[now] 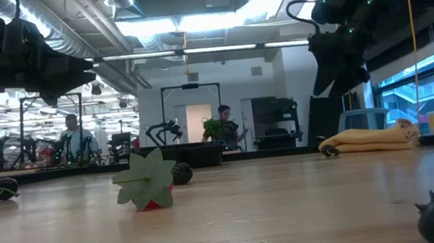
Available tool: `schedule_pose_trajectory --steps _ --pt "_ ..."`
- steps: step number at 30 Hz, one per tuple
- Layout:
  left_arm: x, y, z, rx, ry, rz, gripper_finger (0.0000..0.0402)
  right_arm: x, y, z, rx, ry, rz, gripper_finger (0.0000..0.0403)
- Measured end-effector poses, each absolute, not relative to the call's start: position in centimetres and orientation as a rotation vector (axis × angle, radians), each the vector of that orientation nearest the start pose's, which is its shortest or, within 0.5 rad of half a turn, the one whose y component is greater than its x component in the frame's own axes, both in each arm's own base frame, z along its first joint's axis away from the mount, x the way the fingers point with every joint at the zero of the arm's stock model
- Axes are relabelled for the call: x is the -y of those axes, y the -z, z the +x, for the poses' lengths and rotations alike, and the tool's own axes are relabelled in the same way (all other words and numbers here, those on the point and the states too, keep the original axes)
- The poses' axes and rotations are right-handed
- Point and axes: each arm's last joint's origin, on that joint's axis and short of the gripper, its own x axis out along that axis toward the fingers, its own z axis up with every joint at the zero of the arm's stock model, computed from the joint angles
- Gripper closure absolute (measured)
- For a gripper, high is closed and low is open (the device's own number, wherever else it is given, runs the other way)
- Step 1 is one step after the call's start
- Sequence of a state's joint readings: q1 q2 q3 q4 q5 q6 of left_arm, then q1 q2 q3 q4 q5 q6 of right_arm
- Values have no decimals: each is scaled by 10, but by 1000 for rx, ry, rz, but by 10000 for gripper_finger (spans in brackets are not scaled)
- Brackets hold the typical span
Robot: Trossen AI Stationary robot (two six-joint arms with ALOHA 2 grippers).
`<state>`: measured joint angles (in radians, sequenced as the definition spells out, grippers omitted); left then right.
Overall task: Pick and placing Produce into tupperware
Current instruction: Put the top black cherry into the black bin
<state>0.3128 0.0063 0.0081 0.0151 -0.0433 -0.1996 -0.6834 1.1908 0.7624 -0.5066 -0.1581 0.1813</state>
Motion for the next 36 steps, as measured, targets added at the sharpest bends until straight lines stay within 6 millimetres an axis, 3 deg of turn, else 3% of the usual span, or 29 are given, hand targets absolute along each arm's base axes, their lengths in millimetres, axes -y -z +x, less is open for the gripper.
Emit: schedule_pose_trajectory --steps 9,16,22,36 --pt "-31 -167 92 52 -353 -195 220 136 -218 187 -854 577 520 105" --pt "-31 -167 92 52 -353 -195 220 132 -191 209 -990 571 450 105" --pt "-31 -167 92 52 -353 -195 220 136 -168 215 -1077 598 515 105" --pt "-31 -167 92 52 -353 -195 220 144 -137 229 -1117 597 524 105"
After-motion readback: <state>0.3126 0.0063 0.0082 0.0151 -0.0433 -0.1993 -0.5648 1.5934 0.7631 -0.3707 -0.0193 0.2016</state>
